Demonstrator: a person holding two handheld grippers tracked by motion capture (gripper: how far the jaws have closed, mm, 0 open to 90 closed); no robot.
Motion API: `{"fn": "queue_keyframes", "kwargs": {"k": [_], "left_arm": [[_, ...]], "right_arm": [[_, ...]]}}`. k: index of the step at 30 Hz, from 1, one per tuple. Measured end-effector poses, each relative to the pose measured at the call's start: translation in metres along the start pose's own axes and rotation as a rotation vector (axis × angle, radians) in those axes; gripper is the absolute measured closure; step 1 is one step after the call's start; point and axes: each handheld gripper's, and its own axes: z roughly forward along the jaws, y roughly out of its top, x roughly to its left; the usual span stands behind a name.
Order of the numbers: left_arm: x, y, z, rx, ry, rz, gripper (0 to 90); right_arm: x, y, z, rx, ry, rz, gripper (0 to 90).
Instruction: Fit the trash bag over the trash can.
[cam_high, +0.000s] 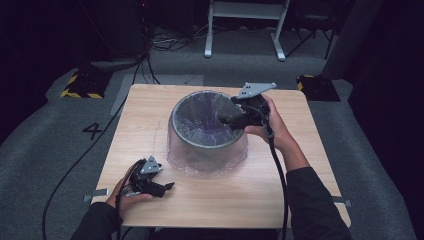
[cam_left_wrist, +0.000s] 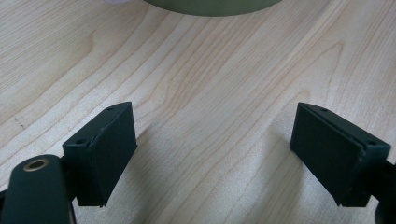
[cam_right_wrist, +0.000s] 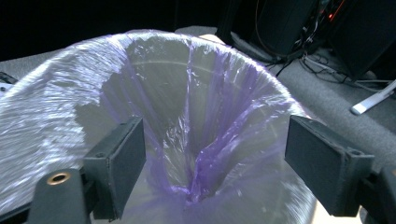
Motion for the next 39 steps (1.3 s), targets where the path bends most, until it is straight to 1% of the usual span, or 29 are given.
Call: {"fn": "queue_keyframes", "kwargs": {"k": [5,7,15,16,17,18,19,20,21,23,26,29,31,33,34,35,37,39], "left_arm": [[0.000,0.000,0.000,0.000,-0.001,0.001,13.9],[0.000,0.000,0.000,0.000,-0.001,0.001,13.9],[0.000,0.000,0.000,0.000,-0.002,0.002,13.9],[0.000,0.000,0.000,0.000,-0.002,0.002,13.9],[0.000,0.000,0.000,-0.001,-0.003,0.000,13.9],[0.000,0.000,0.000,0.000,-0.002,0.002,13.9],[0.000,0.000,0.000,0.000,-0.002,0.002,13.9],[0.000,0.000,0.000,0.000,-0.002,0.001,13.9],[0.000,0.000,0.000,0.000,-0.002,0.002,13.9],[0.000,0.000,0.000,-0.002,-0.003,0.002,13.9],[0.000,0.000,0.001,-0.002,-0.003,0.002,13.9],[0.000,0.000,0.001,-0.003,-0.003,0.001,13.9],[0.000,0.000,0.001,-0.003,-0.003,0.001,14.0],[0.000,0.000,0.001,-0.003,-0.003,0.001,14.0],[0.000,0.000,0.001,-0.003,-0.003,0.001,14.0],[0.000,0.000,0.001,-0.003,-0.003,0.001,13.9],[0.000,0.000,0.001,-0.004,-0.003,0.001,13.9],[0.000,0.000,0.001,-0.003,-0.003,0.001,13.9]], "right_arm": [[-0.002,0.001,0.016,0.045,0.005,0.009,20.9],[-0.003,0.001,0.020,0.060,0.003,0.005,21.0],[-0.001,0.001,0.030,0.099,0.010,-0.011,22.3],[0.000,0.001,0.031,0.106,0.014,-0.008,25.5],[0.000,0.000,0.032,0.118,0.034,-0.018,28.4],[0.002,-0.001,0.033,0.139,0.035,-0.046,28.0],[0.004,-0.002,0.035,0.161,0.020,-0.078,27.9],[0.005,-0.003,0.036,0.178,0.012,-0.095,27.3],[0.006,-0.005,0.037,0.186,0.020,-0.094,27.0],[0.007,-0.006,0.039,0.185,0.040,-0.088,27.3],[0.008,-0.006,0.041,0.188,0.033,-0.098,27.0],[0.010,-0.005,0.041,0.206,0.047,-0.114,27.0],[0.012,-0.005,0.043,0.239,0.050,-0.129,27.1],[0.012,-0.004,0.044,0.262,0.049,-0.129,27.6],[0.012,-0.004,0.045,0.281,0.048,-0.142,28.0],[0.013,-0.004,0.045,0.291,0.034,-0.144,28.0],[0.013,-0.004,0.045,0.306,0.027,-0.154,27.9],[0.013,-0.004,0.046,0.328,0.044,-0.152,27.8]]}}
